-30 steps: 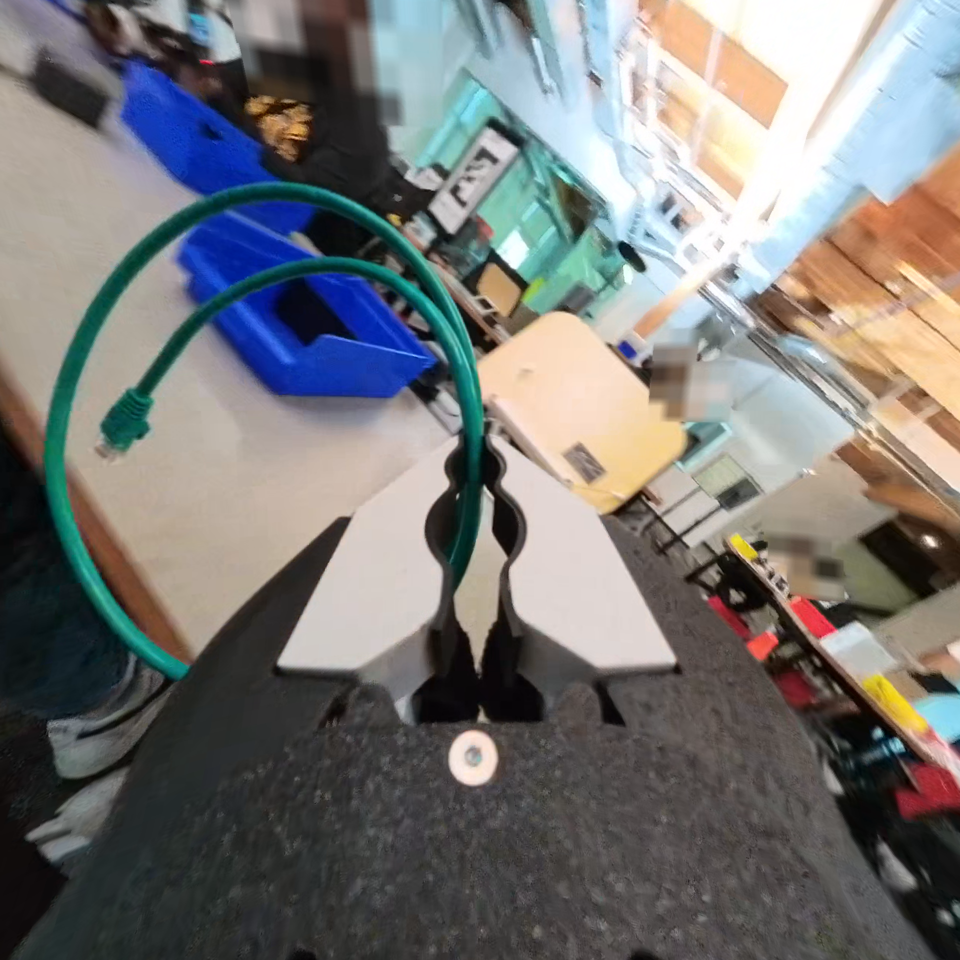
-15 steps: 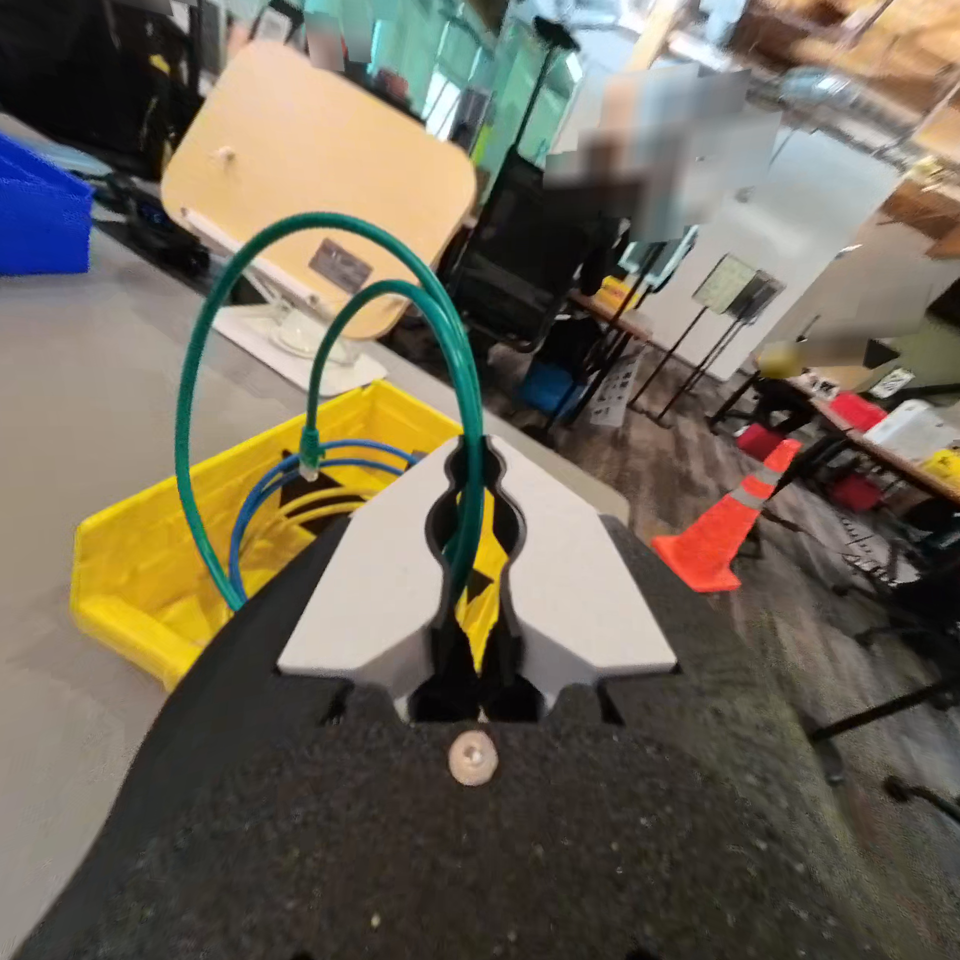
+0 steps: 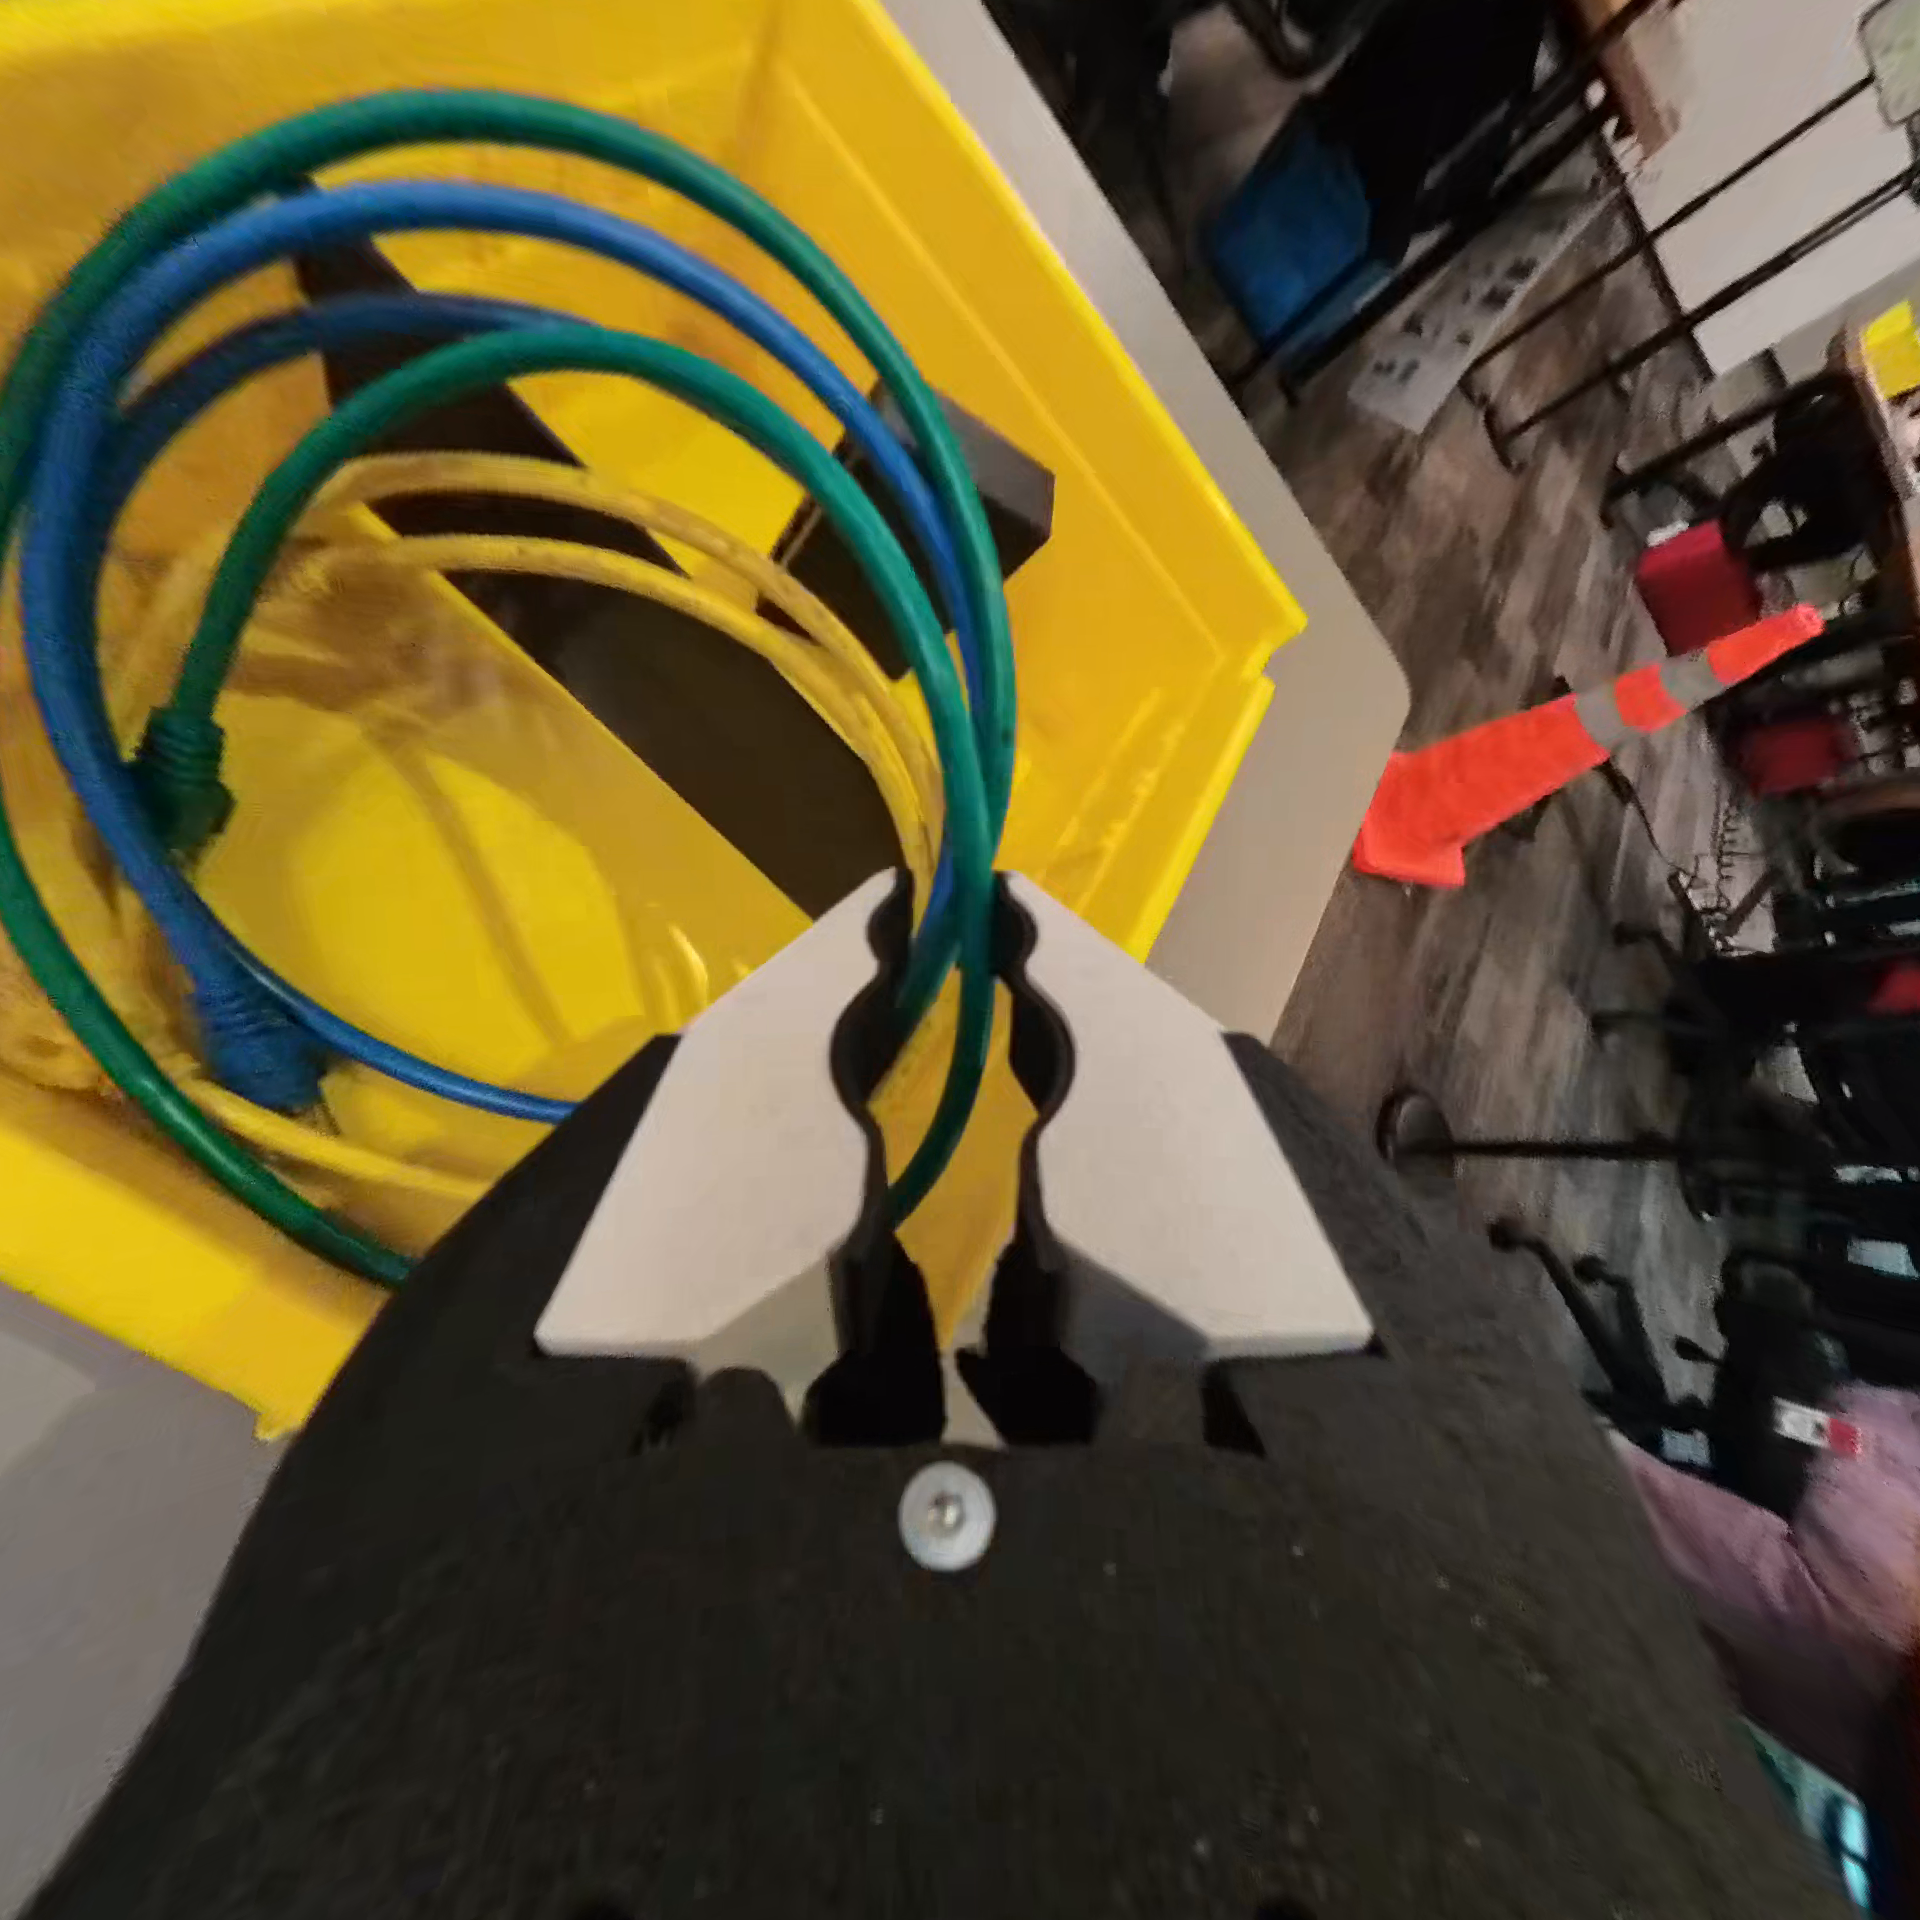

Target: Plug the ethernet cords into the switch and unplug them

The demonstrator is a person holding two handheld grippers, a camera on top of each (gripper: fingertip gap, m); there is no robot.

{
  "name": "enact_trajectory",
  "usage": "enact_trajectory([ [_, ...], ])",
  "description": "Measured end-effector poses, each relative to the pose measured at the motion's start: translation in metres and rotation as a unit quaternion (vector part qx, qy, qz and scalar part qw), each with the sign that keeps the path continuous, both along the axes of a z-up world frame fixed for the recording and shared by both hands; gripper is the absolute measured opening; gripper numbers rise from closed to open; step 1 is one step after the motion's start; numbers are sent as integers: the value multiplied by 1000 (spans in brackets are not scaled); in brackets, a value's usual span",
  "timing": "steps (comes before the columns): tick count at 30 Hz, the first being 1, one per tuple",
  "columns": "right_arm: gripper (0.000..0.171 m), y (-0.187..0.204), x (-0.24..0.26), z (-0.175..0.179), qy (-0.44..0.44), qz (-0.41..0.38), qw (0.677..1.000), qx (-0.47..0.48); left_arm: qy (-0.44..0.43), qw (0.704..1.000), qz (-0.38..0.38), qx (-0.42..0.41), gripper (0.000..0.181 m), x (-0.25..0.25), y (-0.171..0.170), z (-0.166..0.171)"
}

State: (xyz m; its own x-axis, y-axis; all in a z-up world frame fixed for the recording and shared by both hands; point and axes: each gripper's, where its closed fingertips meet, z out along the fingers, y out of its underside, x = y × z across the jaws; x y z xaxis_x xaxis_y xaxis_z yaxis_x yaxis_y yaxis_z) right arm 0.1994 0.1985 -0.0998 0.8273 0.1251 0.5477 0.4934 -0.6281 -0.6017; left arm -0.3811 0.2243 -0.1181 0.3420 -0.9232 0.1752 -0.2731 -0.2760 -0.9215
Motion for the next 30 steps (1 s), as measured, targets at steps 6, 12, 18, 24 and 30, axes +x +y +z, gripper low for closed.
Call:
enact_trajectory([
  [6,48,-11,3,-6,-54,-58,996,-30,35,997,46,41,28,-11,4,-4],
  [12,48,-34,-28,27,38,-114,990,68,50,986,122,101,34,-38,10,-1],
  [18,60,-69,-155,6,343,-145,896,242,64,952,261,145,35,-73,44,3],
  [24,59,-91,-177,-6,300,-169,903,256,20,948,302,97,47,-65,91,36],
  [30,59,-88,-142,-37,321,-202,901,211,39,949,312,42,44,-61,118,-9],
])
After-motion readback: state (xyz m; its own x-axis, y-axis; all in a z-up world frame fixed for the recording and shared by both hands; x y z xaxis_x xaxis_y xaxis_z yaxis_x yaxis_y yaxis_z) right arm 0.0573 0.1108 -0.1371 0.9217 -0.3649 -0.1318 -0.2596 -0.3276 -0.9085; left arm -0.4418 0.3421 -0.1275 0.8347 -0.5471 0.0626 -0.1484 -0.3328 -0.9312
